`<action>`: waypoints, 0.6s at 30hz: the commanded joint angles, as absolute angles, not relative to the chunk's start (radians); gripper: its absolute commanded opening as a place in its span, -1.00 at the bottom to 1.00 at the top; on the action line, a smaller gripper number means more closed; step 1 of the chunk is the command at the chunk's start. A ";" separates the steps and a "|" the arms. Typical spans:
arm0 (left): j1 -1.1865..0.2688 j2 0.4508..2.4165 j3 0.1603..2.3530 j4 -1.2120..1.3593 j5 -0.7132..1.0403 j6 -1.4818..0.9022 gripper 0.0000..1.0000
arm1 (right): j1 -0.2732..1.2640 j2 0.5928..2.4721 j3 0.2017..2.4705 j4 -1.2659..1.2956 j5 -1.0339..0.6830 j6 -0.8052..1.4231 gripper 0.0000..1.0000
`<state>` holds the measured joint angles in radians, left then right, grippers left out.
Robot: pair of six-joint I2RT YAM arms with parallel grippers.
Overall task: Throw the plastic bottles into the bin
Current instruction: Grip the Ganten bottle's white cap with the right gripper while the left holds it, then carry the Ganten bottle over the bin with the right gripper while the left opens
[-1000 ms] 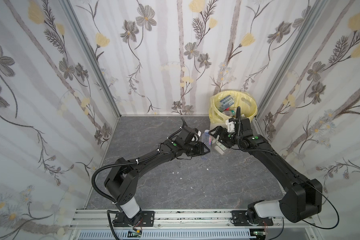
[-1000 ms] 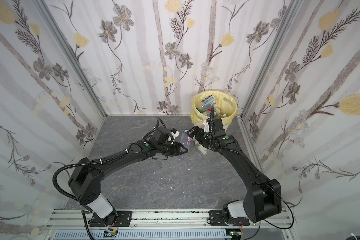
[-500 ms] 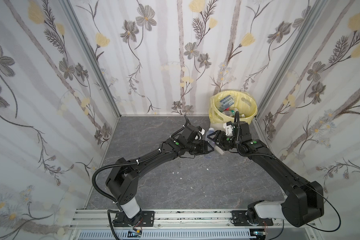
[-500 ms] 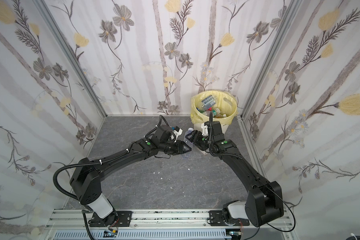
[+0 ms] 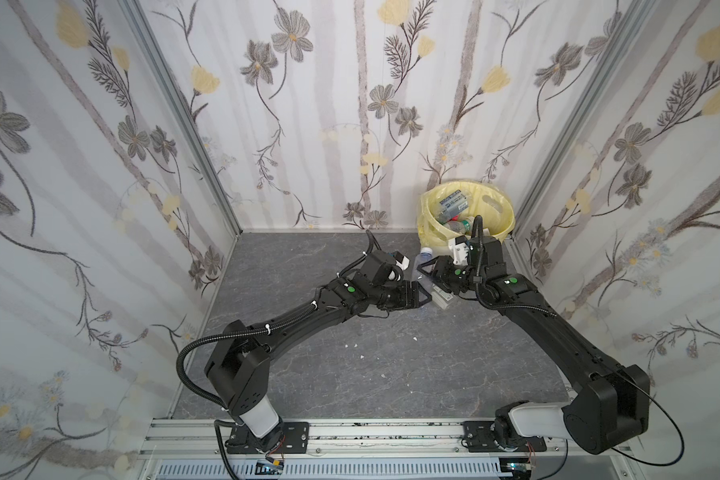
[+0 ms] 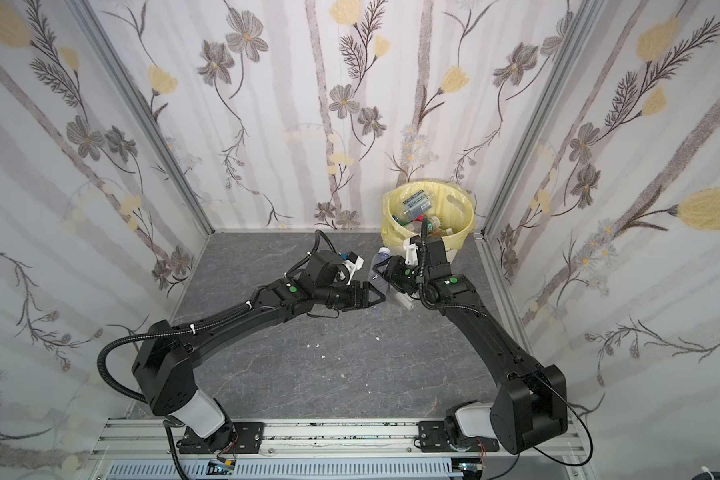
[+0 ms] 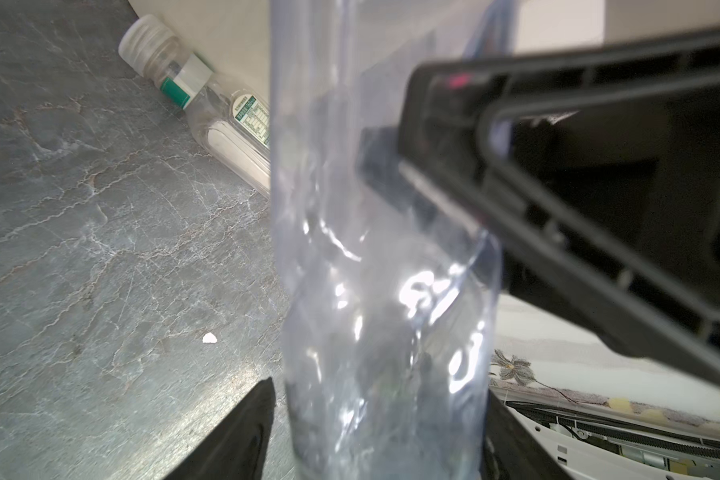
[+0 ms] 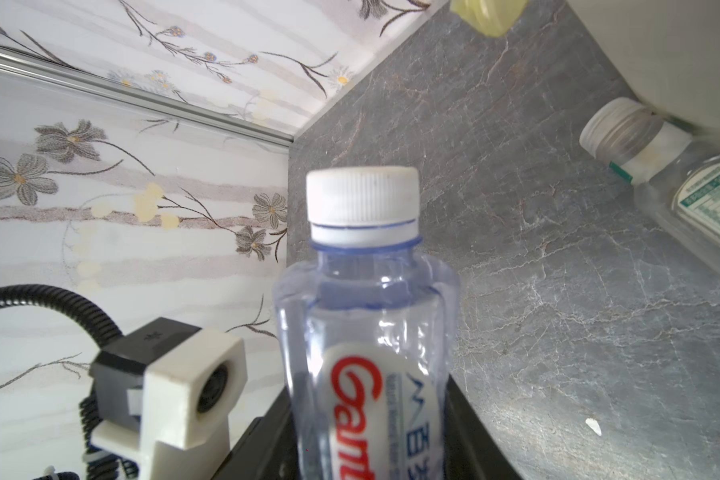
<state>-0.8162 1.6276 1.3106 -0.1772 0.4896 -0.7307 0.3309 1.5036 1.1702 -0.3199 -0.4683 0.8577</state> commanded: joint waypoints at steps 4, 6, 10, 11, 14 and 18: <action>-0.802 1.546 1.319 -0.194 0.421 -0.722 0.88 | 0.291 1.499 1.289 -0.407 -0.409 0.787 -0.10; -0.798 1.529 1.354 -0.211 0.388 -0.707 1.00 | 0.271 1.496 1.337 -0.444 -0.401 0.773 -0.10; -0.791 1.560 1.522 -0.278 0.331 -0.648 1.00 | 0.208 1.491 1.451 -0.488 -0.399 0.764 -0.10; -0.789 1.580 1.578 -0.299 0.314 -0.628 1.00 | 0.189 1.491 1.483 -0.493 -0.400 0.765 -0.10; -0.787 1.634 1.726 -0.344 0.271 -0.581 1.00 | 0.127 1.507 1.593 -0.503 -0.403 0.776 -0.09; -0.779 1.693 1.862 -0.366 0.253 -0.545 1.00 | 0.043 1.562 1.765 -0.514 -0.424 0.811 -0.09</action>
<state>-0.7841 1.6676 1.8038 -0.3225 0.2958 -0.5987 0.0757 1.5330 1.6928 -0.5079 -0.4133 0.7826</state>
